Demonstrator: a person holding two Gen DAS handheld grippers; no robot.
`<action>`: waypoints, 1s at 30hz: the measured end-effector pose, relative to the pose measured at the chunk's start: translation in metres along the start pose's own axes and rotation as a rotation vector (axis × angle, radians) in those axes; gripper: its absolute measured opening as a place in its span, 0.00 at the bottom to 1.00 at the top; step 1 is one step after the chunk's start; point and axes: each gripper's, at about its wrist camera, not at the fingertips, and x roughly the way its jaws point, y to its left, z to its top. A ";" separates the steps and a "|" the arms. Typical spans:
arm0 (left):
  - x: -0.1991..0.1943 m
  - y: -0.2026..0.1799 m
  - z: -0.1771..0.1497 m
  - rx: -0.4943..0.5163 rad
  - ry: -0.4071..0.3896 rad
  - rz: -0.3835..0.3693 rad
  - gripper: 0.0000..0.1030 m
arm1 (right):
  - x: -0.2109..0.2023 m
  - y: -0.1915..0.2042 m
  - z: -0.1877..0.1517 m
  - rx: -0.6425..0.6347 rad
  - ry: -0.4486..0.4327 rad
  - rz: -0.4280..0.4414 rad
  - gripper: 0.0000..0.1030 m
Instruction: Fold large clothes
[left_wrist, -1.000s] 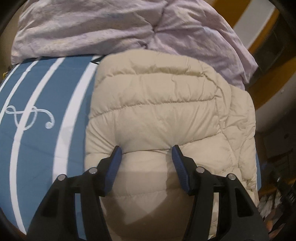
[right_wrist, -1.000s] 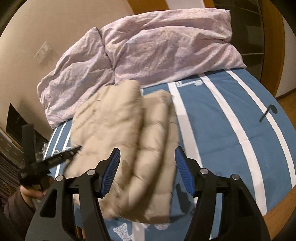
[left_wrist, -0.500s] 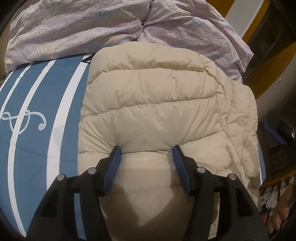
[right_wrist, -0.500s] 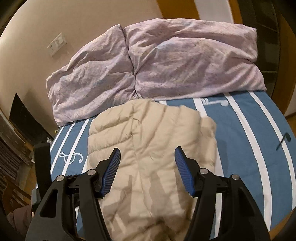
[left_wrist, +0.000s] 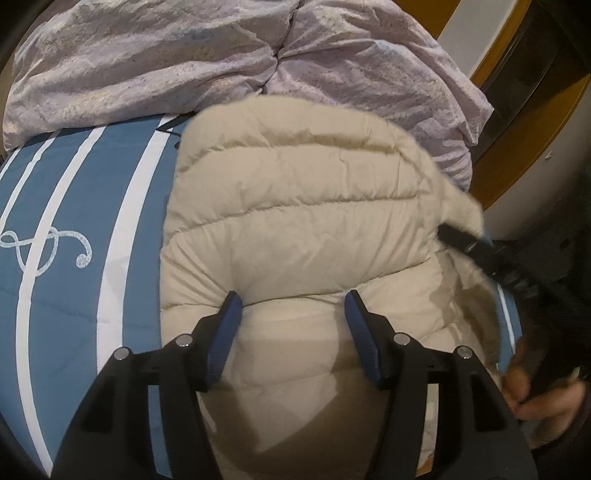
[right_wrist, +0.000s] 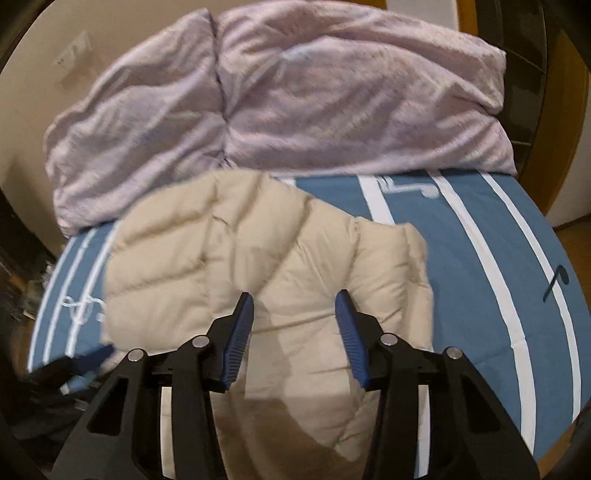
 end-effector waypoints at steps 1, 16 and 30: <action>-0.003 0.001 0.003 -0.002 -0.009 -0.002 0.56 | 0.003 -0.002 -0.003 0.001 0.004 -0.009 0.46; -0.004 -0.003 0.059 0.057 -0.139 0.109 0.57 | 0.021 -0.020 -0.017 0.029 0.000 -0.045 0.45; 0.047 -0.017 0.050 0.155 -0.109 0.178 0.65 | 0.029 -0.029 -0.021 0.061 -0.012 -0.032 0.47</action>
